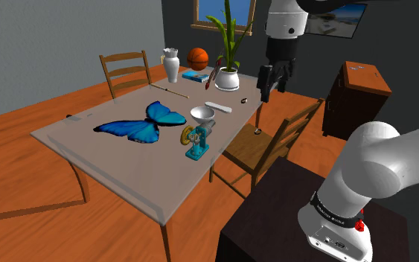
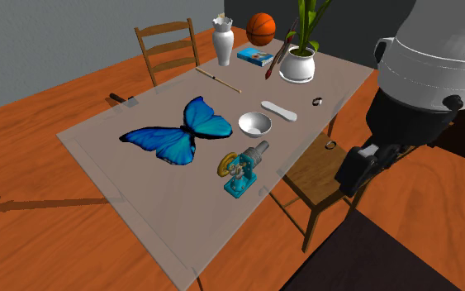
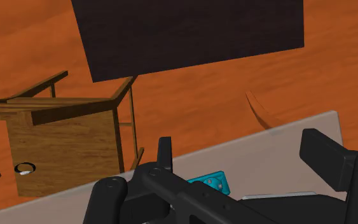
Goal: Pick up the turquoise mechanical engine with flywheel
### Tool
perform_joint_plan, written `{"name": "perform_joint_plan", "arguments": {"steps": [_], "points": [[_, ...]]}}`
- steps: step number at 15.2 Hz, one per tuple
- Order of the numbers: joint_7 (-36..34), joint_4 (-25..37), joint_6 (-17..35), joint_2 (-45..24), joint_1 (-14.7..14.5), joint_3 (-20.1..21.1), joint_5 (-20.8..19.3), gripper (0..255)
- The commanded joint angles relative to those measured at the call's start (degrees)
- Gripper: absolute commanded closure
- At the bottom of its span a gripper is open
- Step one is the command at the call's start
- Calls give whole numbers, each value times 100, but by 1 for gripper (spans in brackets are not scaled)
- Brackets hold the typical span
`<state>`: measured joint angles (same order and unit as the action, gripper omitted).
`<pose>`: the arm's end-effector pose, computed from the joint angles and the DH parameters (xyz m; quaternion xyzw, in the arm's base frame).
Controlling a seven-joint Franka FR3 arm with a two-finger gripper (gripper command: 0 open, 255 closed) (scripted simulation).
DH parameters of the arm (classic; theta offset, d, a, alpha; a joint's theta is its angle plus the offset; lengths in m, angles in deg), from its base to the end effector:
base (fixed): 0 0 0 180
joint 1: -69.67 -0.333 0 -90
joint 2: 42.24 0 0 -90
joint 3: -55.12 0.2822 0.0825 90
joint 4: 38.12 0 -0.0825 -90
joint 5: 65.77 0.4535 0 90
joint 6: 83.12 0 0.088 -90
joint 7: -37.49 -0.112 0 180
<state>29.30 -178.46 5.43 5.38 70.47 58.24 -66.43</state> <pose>0.3836 0.0152 0.5266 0.9971 -0.0607 -0.0345 0.0288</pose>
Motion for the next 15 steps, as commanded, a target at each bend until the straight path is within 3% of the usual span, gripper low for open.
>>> {"name": "perform_joint_plan", "arguments": {"steps": [1,9,15], "points": [[0,0,0,0,0,0,0,0],[2037,-345,1522,-997,-227,-980,-624,0],[3543,-149,2643,-2180,-483,-1628,-776,0]]}}
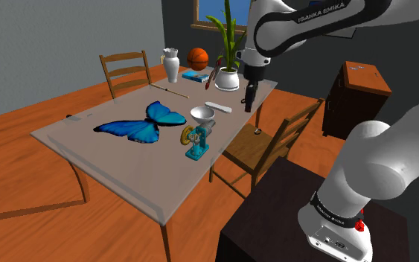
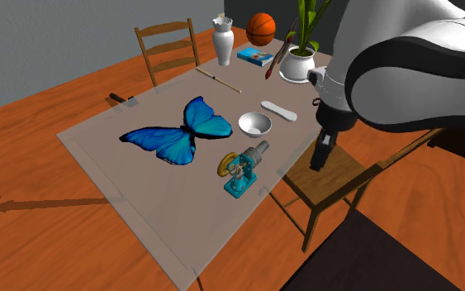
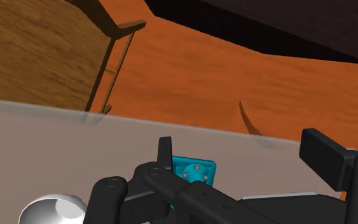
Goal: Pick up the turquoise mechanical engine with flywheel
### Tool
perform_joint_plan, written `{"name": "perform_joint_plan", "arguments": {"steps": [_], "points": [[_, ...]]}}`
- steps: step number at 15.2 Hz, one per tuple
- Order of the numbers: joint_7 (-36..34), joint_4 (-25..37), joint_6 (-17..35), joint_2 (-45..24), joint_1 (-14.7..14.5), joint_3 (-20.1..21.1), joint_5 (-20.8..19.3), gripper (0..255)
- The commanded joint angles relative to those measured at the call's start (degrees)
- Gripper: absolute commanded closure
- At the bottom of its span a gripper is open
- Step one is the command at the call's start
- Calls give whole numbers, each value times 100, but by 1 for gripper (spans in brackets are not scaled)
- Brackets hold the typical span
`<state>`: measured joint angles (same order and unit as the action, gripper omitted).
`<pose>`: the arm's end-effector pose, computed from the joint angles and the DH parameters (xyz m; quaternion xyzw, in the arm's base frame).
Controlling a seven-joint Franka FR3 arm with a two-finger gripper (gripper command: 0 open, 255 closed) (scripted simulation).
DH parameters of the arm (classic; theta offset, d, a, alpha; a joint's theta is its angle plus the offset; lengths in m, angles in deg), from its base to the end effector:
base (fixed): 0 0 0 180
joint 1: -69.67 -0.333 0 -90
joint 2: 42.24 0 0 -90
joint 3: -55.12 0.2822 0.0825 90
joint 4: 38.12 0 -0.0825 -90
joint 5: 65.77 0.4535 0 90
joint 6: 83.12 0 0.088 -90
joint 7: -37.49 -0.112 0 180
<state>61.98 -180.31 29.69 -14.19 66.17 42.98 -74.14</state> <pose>0.4681 -0.0756 0.3916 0.9835 0.1796 -0.0189 0.0127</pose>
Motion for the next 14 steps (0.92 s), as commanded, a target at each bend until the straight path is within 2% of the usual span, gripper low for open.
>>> {"name": "perform_joint_plan", "arguments": {"steps": [1,8,14], "points": [[532,104,389,-444,-106,-197,9,0],[2438,811,1398,-2093,-459,-681,479,0],[4121,1692,1898,-3524,-537,-672,1235,0]]}}
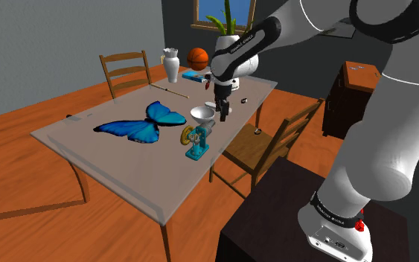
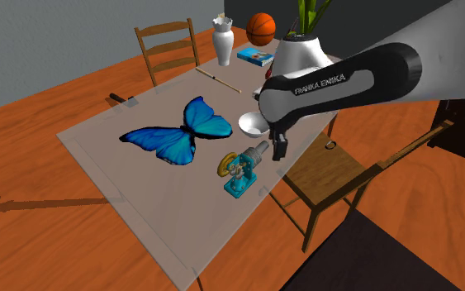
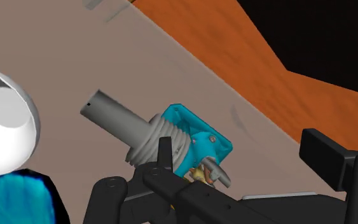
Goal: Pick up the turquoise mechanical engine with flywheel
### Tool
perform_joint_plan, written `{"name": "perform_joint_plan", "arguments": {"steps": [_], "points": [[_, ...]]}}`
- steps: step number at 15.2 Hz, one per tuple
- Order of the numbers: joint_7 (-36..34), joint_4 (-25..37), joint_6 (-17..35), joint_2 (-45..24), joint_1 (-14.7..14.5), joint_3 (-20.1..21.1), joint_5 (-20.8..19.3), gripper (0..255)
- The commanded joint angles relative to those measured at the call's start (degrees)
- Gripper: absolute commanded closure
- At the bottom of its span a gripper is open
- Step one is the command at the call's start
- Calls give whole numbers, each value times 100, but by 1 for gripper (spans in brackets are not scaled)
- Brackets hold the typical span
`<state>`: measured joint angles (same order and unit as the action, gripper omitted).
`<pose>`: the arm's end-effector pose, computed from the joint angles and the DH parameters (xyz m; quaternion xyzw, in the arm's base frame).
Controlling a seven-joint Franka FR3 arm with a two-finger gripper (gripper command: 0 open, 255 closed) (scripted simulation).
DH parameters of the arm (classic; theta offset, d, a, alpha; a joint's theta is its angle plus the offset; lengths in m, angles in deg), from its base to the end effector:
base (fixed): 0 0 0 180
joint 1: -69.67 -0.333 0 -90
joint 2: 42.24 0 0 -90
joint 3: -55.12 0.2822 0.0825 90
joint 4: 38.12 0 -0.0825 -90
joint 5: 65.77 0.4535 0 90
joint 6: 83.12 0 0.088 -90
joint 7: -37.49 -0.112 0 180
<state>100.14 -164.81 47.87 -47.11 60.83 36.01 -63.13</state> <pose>0.5780 -0.1049 0.2579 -0.9037 -0.4282 -0.0001 0.0042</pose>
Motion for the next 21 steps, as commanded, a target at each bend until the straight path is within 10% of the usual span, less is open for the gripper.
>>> {"name": "perform_joint_plan", "arguments": {"steps": [1,8,18,19,21], "points": [[566,309,130,-460,18,73,254,0],[2106,1591,293,-1944,256,584,811,0],[2288,1637,723,-2429,339,715,969,0],[2288,1611,730,-2411,337,714,967,255],[2287,1614,727,-2410,336,713,966,255]]}}
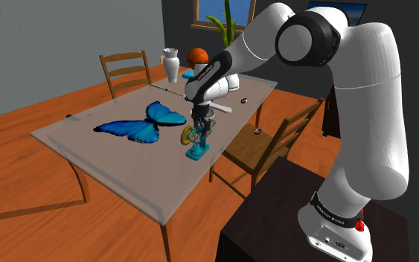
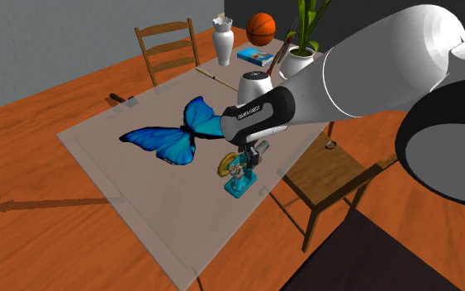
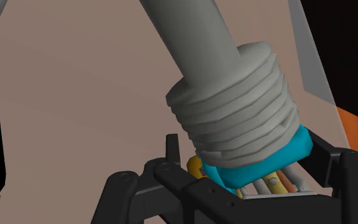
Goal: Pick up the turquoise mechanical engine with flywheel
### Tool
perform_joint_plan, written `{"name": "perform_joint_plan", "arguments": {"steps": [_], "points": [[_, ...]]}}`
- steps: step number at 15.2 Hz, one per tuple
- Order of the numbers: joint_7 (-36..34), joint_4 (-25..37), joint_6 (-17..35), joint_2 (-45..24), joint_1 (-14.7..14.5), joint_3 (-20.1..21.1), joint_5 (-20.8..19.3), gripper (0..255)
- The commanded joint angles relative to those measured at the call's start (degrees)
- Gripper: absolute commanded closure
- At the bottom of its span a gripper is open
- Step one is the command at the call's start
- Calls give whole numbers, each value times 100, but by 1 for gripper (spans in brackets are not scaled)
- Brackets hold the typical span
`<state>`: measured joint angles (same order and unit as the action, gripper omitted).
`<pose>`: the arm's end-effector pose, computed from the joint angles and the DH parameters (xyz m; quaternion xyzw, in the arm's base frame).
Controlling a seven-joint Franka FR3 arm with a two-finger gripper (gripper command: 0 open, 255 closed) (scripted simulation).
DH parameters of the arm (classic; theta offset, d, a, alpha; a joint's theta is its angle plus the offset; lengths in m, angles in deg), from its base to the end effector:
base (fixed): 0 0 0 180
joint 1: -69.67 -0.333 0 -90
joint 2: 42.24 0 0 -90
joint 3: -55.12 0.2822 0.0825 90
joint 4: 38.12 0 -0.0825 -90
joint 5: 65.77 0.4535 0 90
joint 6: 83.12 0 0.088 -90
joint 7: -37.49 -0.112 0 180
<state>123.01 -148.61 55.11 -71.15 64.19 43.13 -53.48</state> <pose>0.6500 -0.0748 0.1427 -0.8127 -0.5823 -0.0137 0.0157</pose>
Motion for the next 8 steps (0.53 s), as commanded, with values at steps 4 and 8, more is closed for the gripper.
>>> {"name": "perform_joint_plan", "arguments": {"steps": [4,8], "points": [[2,0,2,-12,2,2,2,255],[-13,17,-56,31,-6,-10,-16,255]]}}
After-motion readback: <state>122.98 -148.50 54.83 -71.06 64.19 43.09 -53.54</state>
